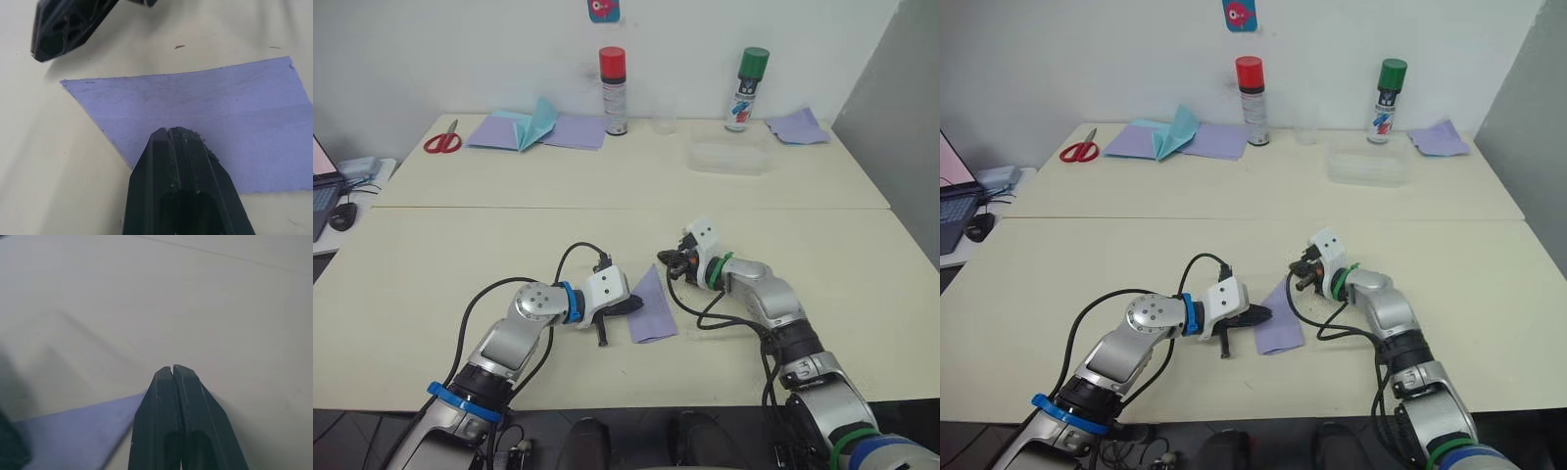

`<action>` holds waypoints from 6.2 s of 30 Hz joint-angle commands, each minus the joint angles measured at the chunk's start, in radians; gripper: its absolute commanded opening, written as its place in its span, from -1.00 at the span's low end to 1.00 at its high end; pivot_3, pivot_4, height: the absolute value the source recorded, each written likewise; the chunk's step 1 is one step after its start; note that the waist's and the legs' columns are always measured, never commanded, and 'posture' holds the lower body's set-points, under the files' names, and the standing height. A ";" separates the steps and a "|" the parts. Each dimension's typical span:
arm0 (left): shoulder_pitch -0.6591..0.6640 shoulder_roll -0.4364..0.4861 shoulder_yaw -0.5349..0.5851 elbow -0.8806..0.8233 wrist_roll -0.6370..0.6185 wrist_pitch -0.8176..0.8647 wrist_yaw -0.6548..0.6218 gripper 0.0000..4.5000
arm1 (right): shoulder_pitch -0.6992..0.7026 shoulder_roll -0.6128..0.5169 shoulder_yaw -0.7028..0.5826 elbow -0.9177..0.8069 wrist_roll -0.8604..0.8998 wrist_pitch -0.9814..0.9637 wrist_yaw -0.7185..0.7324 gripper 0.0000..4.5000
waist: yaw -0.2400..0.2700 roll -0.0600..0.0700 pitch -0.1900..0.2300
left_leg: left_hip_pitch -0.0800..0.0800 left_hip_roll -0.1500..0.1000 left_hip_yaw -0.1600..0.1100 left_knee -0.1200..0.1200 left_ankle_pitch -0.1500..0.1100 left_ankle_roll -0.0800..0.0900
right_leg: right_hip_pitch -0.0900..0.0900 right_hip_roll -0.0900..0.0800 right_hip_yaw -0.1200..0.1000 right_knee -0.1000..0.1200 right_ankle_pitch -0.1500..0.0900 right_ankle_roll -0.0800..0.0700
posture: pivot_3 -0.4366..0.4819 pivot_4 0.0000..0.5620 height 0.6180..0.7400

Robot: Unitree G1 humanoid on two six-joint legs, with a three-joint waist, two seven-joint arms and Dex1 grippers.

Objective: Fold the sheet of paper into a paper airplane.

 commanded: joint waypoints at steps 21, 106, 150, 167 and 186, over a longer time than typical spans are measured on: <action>0.013 0.004 -0.064 0.086 0.048 0.020 -0.017 -1.00 | 0.208 -0.228 0.215 -0.311 -0.044 0.165 0.170 -1.00 | 0.002 -0.001 -0.004 | 0.001 -0.001 -0.001 0.000 0.000 0.000 | 0.001 0.000 -0.001 -0.001 -0.001 -0.001 | -0.05 -0.47 1.00; 0.095 -0.040 0.314 -0.181 -0.565 0.728 0.159 0.03 | 0.184 -0.223 0.220 -0.288 -0.067 0.153 0.087 -1.00 | 0.000 -0.003 -0.004 | 0.001 0.001 -0.005 -0.001 -0.001 0.000 | 0.007 -0.002 0.000 -0.016 0.000 0.001 | -0.05 -0.47 1.00; 0.026 -0.064 0.276 -0.160 -0.574 0.634 0.120 0.03 | 0.192 -0.216 0.221 -0.295 -0.069 0.153 0.077 -1.00 | 0.001 -0.003 -0.004 | 0.000 0.000 -0.003 -0.001 -0.001 0.000 | 0.003 -0.002 0.001 -0.015 0.000 0.002 | -0.05 -0.47 1.00; 0.060 -0.006 0.272 -0.149 -0.546 0.588 0.087 -0.99 | 0.192 -0.214 0.221 -0.293 -0.069 0.158 0.076 -1.00 | 0.000 -0.003 -0.004 | -0.001 0.001 -0.003 -0.001 -0.001 0.000 | 0.002 -0.002 0.001 -0.015 0.000 0.001 | -0.05 -0.47 1.00; -0.062 -0.032 0.312 0.000 -0.496 0.488 0.109 -0.99 | 0.184 -0.210 0.220 -0.279 -0.070 0.151 0.076 -1.00 | 0.001 -0.004 -0.004 | -0.001 0.001 -0.003 -0.001 -0.001 0.000 | 0.000 -0.002 0.000 -0.015 0.000 0.001 | -0.05 -0.47 1.00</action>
